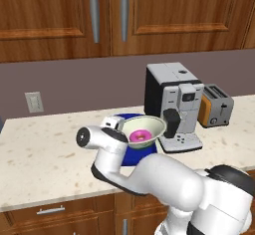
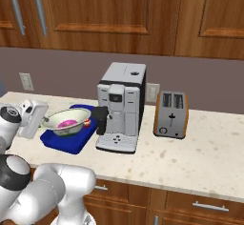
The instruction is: Place the bowl with donut and the cupcake onto the tray.
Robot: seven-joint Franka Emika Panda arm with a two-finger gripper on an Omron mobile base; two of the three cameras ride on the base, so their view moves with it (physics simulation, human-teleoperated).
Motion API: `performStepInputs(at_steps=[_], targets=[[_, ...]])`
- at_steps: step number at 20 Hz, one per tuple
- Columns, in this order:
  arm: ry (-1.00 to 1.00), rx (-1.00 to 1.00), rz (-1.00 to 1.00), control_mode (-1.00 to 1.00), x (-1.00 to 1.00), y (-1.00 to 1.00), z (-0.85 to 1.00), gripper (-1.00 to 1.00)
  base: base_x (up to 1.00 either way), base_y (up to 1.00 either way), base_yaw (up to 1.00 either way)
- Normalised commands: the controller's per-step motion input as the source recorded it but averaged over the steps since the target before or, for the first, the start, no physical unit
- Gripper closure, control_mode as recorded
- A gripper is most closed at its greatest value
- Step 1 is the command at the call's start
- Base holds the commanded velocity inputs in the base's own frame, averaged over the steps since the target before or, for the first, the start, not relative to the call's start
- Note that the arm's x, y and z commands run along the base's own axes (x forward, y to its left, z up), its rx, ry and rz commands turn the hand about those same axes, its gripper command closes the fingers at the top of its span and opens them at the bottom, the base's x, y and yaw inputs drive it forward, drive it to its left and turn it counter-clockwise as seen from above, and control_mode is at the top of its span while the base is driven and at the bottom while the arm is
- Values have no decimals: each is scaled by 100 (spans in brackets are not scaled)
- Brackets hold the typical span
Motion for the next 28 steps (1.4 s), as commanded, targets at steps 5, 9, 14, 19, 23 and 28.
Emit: performStepInputs(at_steps=[5, 9, 14, 19, 23, 28], targets=[[0, -6, 0, -100, 0, 33, 0, 100, 0, 0, 0], [0, -7, 0, -100, 6, 29, 0, 100, 0, 0, 0], [0, -7, 0, -100, 7, 21, 0, 100, 0, 0, 0], [0, -3, 0, -100, 0, 3, -25, 100, 0, 0, 0], [0, 0, 0, -100, -6, 0, -49, 100, 0, 0, 0], [0, -1, -3, -100, -28, 0, -31, 100, 0, 0, 0]])
